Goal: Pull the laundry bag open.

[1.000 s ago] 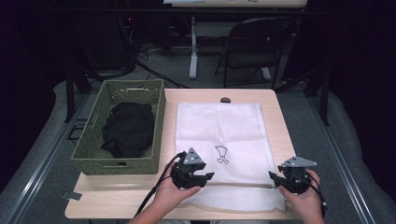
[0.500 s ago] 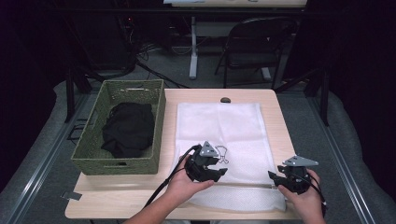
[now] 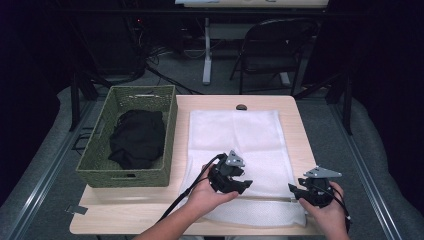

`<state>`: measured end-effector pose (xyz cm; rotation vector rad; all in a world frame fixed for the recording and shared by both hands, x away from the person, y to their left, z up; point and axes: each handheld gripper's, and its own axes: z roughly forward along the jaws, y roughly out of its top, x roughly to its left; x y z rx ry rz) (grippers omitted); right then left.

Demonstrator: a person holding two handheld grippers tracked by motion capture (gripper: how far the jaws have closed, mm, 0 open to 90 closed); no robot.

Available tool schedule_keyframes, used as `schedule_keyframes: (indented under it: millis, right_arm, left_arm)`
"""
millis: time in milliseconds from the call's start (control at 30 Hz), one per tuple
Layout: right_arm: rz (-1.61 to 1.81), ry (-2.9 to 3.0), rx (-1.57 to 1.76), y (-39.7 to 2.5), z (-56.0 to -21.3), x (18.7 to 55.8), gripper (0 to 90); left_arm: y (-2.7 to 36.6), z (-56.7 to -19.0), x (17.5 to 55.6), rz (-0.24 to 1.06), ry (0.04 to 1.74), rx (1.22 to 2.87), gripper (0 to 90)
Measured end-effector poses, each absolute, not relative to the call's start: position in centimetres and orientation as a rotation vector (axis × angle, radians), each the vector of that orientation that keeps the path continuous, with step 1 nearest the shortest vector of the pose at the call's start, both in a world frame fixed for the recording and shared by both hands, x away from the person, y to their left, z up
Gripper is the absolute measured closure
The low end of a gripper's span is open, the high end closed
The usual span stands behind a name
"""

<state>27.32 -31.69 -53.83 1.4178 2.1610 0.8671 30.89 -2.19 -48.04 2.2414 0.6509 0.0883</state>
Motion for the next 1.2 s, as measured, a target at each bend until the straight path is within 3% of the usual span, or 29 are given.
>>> schedule_keyframes:
  millis: [300,1200]
  right_arm:
    - [0.858,2.179,1.427,-32.2,-54.1,27.4,59.9]
    - [0.855,2.151,1.558,-33.4,-54.9,27.7,59.9]
  left_arm:
    - [-3.1,-48.3,31.0,0.093,0.635,2.242,55.8]
    - [-6.2,-50.4,31.1,0.065,0.613,2.273,55.2]
